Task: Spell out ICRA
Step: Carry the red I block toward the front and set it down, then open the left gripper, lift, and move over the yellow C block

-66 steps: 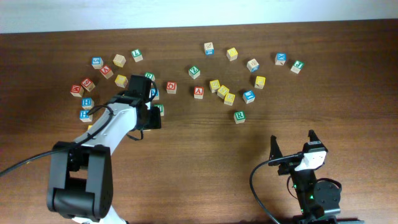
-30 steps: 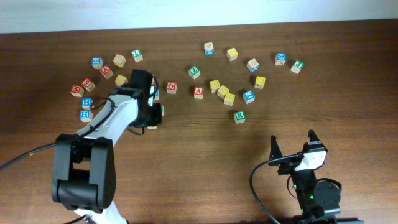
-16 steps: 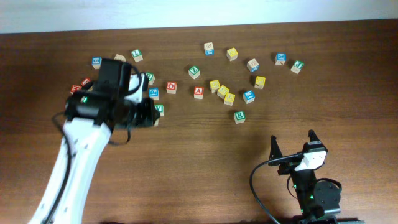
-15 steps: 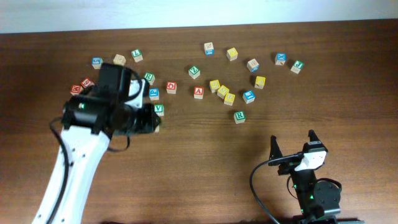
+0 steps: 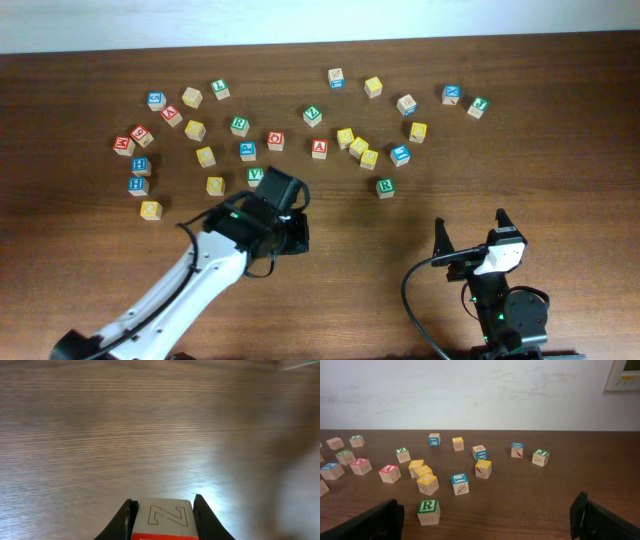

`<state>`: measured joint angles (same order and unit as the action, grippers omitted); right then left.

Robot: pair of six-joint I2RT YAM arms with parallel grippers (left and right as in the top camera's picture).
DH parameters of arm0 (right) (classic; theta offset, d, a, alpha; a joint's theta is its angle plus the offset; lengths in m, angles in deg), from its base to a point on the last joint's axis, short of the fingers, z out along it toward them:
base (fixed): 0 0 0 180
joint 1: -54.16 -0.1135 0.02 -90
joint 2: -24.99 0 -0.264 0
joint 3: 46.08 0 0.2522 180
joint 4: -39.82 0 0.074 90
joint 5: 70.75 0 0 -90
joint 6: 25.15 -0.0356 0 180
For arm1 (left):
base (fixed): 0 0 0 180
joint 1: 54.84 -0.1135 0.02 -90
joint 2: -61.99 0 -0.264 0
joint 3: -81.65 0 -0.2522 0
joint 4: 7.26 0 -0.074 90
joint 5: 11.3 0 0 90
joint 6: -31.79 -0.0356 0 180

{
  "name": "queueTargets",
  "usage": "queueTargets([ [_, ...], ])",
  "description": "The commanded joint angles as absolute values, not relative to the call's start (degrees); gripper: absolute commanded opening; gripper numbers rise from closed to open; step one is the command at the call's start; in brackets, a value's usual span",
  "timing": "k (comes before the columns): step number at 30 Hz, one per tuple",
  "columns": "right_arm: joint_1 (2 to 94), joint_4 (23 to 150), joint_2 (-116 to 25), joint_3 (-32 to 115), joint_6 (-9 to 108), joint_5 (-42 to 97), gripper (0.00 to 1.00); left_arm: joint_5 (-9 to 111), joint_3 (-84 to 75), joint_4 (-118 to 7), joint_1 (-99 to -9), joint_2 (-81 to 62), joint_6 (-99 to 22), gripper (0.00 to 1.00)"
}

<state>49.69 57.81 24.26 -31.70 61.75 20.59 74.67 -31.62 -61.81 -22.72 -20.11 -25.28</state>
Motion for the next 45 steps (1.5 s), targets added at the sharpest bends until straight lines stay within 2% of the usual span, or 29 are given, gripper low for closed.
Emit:
queueTargets([
  [1,50.10,58.12,24.58,-32.01,61.40,20.11,0.98,84.57,-35.05,-58.49,-21.98,-24.18,-22.59,0.08],
  [10,50.10,58.12,24.58,-32.01,61.40,20.11,0.98,79.54,-35.30,-50.75,-21.93,-35.41,-22.35,0.09],
  [15,50.10,58.12,24.58,-32.01,61.40,20.11,0.98,79.59,-35.27,-50.10,-21.93,-35.94,-22.38,0.13],
  [21,50.10,58.12,24.58,-32.01,61.40,20.11,0.98,79.52,-34.49,-50.21,-21.98,-35.85,-22.40,0.28],
  [24,50.10,58.12,24.58,-32.01,61.40,20.11,0.98,79.52,-33.46,-50.73,-21.98,-35.48,-22.42,0.40],
  [34,50.10,58.12,24.58,-32.01,61.40,20.11,0.98,79.59,-21.66,-59.91,-22.48,-32.00,-25.52,0.47],
  [37,50.10,58.12,24.58,-32.01,61.40,20.11,0.98,79.59,-14.86,-64.57,-25.69,-28.09,-25.52,0.49],
  [38,50.10,58.12,24.58,-32.01,61.40,20.11,0.98,80.00,-13.29,-65.79,-27.09,-27.06,-25.76,0.51],
  [40,50.10,58.12,24.58,-32.01,61.40,20.11,0.98,80.22,-11.82,-66.60,-30.68,-24.88,-29.04,0.62],
  [42,50.10,58.12,24.58,-32.01,61.40,20.11,0.98,80.26,-11.84,-68.24,-34.44,-23.94,-31.40,0.68],
  [45,50.10,58.12,24.58,-32.01,61.40,20.11,0.98,84.07,-12.39,-74.18,-39.55,-24.09,-31.36,0.82],
])
